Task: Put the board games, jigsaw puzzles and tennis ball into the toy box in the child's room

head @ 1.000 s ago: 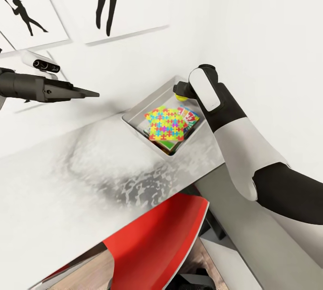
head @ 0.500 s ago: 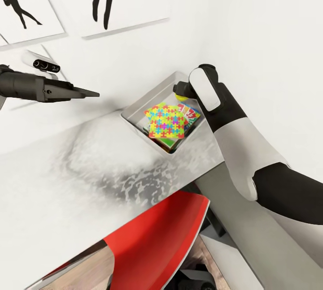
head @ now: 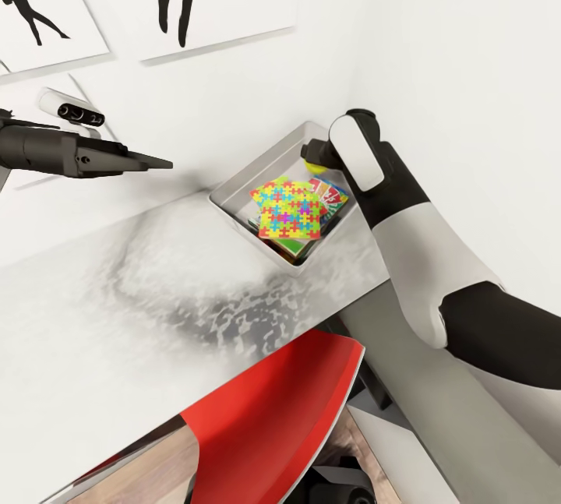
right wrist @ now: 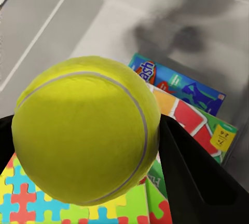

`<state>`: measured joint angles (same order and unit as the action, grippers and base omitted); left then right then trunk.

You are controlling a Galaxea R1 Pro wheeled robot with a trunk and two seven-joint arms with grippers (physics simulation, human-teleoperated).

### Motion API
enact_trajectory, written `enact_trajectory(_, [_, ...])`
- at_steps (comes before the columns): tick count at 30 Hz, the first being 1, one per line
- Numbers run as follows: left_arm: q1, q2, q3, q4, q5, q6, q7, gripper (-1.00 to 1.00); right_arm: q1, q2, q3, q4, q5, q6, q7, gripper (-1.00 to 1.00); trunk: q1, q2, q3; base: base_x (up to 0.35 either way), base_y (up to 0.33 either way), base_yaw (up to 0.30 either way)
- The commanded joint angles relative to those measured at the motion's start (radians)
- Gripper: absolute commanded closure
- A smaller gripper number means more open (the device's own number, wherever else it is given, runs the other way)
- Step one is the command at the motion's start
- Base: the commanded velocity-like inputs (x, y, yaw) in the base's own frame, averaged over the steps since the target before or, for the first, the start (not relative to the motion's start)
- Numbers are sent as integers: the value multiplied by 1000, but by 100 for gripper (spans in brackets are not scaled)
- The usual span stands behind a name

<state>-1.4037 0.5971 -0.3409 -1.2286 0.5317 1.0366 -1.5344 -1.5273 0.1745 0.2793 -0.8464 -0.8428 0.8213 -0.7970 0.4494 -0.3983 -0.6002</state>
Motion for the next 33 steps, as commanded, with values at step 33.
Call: enact_trajectory(33, [-1, 3, -4, 0, 2, 11, -4, -100, -2, 0, 1, -3, -12, 0, -13, -100, 1, -2, -2, 0, 0, 0])
